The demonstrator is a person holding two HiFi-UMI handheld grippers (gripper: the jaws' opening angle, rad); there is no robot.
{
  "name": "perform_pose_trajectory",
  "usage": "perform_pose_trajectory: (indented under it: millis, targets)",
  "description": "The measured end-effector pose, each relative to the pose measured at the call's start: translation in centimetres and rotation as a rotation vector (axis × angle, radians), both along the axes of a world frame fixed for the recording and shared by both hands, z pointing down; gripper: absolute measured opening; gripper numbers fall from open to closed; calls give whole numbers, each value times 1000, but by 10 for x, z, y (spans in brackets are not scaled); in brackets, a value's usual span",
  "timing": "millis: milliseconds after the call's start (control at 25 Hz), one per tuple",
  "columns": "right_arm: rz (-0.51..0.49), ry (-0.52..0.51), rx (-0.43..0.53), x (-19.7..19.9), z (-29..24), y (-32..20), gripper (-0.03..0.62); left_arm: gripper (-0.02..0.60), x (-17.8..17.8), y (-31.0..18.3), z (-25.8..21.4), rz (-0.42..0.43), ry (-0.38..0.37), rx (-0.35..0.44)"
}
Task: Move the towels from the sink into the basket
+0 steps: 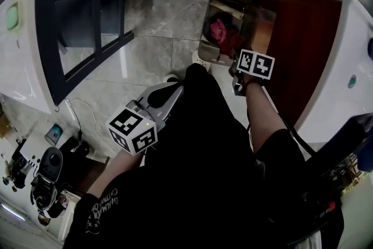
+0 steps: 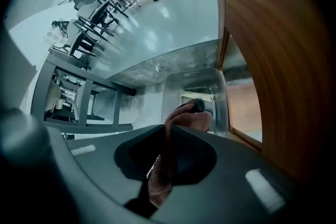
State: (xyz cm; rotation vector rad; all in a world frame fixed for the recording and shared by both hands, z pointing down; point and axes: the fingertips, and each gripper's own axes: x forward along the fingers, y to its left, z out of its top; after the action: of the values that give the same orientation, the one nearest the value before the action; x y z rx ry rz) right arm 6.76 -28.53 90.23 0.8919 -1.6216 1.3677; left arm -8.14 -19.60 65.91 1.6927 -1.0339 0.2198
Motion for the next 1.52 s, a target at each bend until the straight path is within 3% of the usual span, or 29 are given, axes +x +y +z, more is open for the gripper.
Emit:
perform_pose_trajectory:
  millis: [40,80,120,160,400,440,520,720,960,1200,1320,1520]
  targets:
    - [-3,-12,-1,-2,1,0,53,2,0,1,0,-1,1,-2]
    - [-2,-27,-12,-4,1,1,99,2,0,2,1,-2,1,-3]
    - [3,-42,-30,-6,2,3,187,2,0,3,1,-4,1,-4]
    - [10,-48,-43,-7,2,5,206,2,-1,3,1,-4,1,-4]
    - [-1,-5,-41,-1,1,15,190,2,4,8,-1,25,15,5]
    - [-3,14,-37,2,0,17,163,2,5,10,-1,32,16,7]
    - [1,51,-26,9,-2,23,17,2,7,14,0,47,20,14]
    - [52,44,-37,7,-13,56,8,2,5,39,0,102,47,45]
    - [211,-71,-43,0,-48,120,8,2,1,98,-16,171,36,116]
    - [375,-61,50,-10,-85,169,8,2,-38,155,-55,175,2,199]
    - [387,-48,165,-22,-121,186,8,2,-58,186,-75,161,-27,236]
    - [368,-112,411,-56,-218,180,8,2,-80,196,-128,147,-83,396]
